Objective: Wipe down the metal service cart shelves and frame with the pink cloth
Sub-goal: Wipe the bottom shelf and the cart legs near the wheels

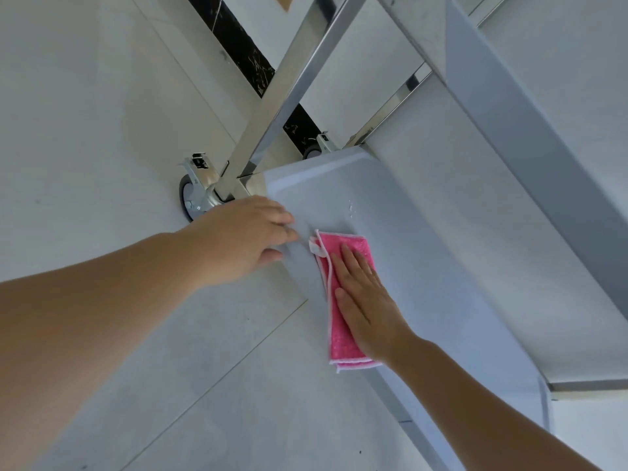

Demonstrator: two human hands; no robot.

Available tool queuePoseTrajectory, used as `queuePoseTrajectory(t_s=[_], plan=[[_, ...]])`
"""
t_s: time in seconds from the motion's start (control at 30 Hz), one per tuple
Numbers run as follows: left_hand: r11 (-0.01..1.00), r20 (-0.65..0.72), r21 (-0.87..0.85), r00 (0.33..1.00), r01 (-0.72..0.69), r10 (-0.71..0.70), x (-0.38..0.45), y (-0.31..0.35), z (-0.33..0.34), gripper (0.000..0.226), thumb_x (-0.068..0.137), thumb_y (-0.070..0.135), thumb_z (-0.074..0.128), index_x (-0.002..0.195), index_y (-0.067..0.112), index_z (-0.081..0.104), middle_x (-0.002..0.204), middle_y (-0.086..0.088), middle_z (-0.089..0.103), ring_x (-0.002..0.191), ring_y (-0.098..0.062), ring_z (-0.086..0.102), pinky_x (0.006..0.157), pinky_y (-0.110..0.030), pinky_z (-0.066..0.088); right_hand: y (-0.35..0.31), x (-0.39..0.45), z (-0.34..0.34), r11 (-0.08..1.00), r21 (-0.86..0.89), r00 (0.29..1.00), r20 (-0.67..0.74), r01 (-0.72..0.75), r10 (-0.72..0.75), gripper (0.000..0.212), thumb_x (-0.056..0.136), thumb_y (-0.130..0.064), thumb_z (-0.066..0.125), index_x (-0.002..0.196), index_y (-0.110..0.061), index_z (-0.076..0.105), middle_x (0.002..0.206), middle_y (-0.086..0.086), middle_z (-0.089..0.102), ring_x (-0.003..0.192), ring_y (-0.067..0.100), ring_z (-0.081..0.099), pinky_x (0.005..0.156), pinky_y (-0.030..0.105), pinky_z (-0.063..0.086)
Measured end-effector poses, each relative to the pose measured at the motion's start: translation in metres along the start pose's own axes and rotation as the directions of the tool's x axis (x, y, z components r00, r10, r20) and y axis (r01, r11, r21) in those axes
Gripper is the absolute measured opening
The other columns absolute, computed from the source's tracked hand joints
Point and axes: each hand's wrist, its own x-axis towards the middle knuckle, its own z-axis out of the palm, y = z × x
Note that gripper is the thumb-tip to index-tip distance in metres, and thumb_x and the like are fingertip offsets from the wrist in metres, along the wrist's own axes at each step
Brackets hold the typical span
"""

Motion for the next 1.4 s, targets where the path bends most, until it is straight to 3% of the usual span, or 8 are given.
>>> queuePoseTrajectory(t_s=[0.13, 0.3, 0.43, 0.67, 0.8, 1.23, 1.3, 1.4], plan=[[0.997, -0.036, -0.043, 0.997, 0.070, -0.071, 0.004, -0.004, -0.003, 0.041, 0.092, 0.037, 0.047, 0.131, 0.025, 0.050, 0.138, 0.006, 0.048, 0.129, -0.013, 0.039, 0.103, -0.035, 0.037, 0.007, 0.034, -0.003, 0.996, -0.088, 0.999, 0.033, 0.028, -0.025, 0.050, 0.092, -0.046, 0.004, 0.138, -0.035, -0.012, 0.148, -0.018, -0.017, 0.136, -0.005, -0.023, 0.115, 0.022, -0.011], [0.989, -0.084, -0.117, 0.992, 0.087, -0.097, 0.006, -0.011, -0.001, 0.034, 0.089, 0.035, 0.055, 0.123, 0.030, 0.058, 0.132, 0.015, 0.053, 0.127, -0.006, 0.043, 0.101, -0.033, 0.038, 0.039, 0.078, -0.009, 0.981, -0.192, 1.000, 0.022, -0.011, 0.015, 0.053, 0.094, -0.049, 0.000, 0.142, -0.031, -0.013, 0.153, -0.010, -0.017, 0.141, 0.006, -0.018, 0.118, 0.029, -0.006], [0.984, -0.175, -0.168, 0.980, 0.063, -0.093, 0.004, -0.012, 0.005, 0.031, 0.086, 0.030, 0.062, 0.116, 0.027, 0.063, 0.125, 0.014, 0.059, 0.122, -0.005, 0.048, 0.098, -0.028, 0.038, 0.083, 0.105, -0.016, 0.864, -0.503, 0.994, 0.091, -0.001, 0.055, 0.059, 0.100, -0.035, 0.023, 0.142, -0.014, -0.014, 0.156, 0.009, -0.014, 0.139, 0.020, -0.024, 0.118, 0.038, -0.006], [0.984, -0.281, -0.176, 0.958, 0.010, -0.060, 0.003, -0.010, 0.011, 0.029, 0.074, 0.016, 0.076, 0.102, 0.014, 0.071, 0.110, 0.000, 0.069, 0.108, -0.018, 0.062, 0.101, -0.041, 0.037, 0.143, 0.147, -0.032, 0.870, -0.455, 0.973, 0.032, -0.190, 0.229, 0.066, 0.098, -0.027, 0.040, 0.147, -0.003, 0.002, 0.157, 0.011, -0.006, 0.145, 0.025, -0.005, 0.118, 0.040, 0.008], [0.987, -0.293, -0.159, 0.955, -0.009, -0.039, 0.004, -0.010, 0.012, 0.030, 0.070, 0.015, 0.079, 0.100, 0.013, 0.072, 0.106, -0.001, 0.070, 0.103, -0.018, 0.065, 0.100, -0.048, 0.031, 0.158, 0.173, -0.036, 0.881, -0.295, 0.923, -0.006, -0.370, 0.385, 0.056, 0.102, -0.027, 0.028, 0.149, -0.012, 0.002, 0.159, 0.002, -0.001, 0.145, 0.018, -0.001, 0.118, 0.041, 0.011], [0.966, -0.236, -0.259, 0.968, 0.020, -0.083, 0.004, -0.012, 0.013, 0.028, 0.076, 0.022, 0.068, 0.102, 0.013, 0.071, 0.109, 0.001, 0.069, 0.108, -0.013, 0.061, 0.103, -0.033, 0.032, 0.164, 0.231, -0.045, 0.830, -0.530, 0.971, 0.051, -0.172, 0.234, 0.073, 0.093, -0.026, 0.052, 0.146, 0.001, 0.010, 0.156, 0.018, 0.001, 0.144, 0.032, -0.001, 0.118, 0.045, 0.006], [0.965, -0.207, -0.259, 0.975, 0.029, -0.084, 0.004, -0.011, 0.011, 0.028, 0.078, 0.019, 0.070, 0.105, 0.012, 0.070, 0.112, -0.001, 0.068, 0.112, -0.015, 0.059, 0.105, -0.033, 0.028, 0.157, 0.229, -0.044, 0.830, -0.535, 0.975, 0.054, -0.154, 0.216, 0.072, 0.093, -0.026, 0.052, 0.146, 0.001, 0.010, 0.156, 0.017, 0.002, 0.144, 0.031, -0.001, 0.118, 0.045, 0.006], [0.960, -0.146, -0.272, 0.983, 0.065, -0.108, 0.004, -0.010, 0.007, 0.032, 0.086, 0.023, 0.064, 0.117, 0.017, 0.063, 0.126, 0.003, 0.059, 0.124, -0.009, 0.048, 0.107, -0.017, 0.016, 0.138, 0.222, -0.039, 0.817, -0.570, 0.987, 0.056, -0.093, 0.151, 0.073, 0.094, -0.028, 0.049, 0.146, 0.000, 0.007, 0.156, 0.017, -0.001, 0.144, 0.031, -0.003, 0.118, 0.045, 0.004]])
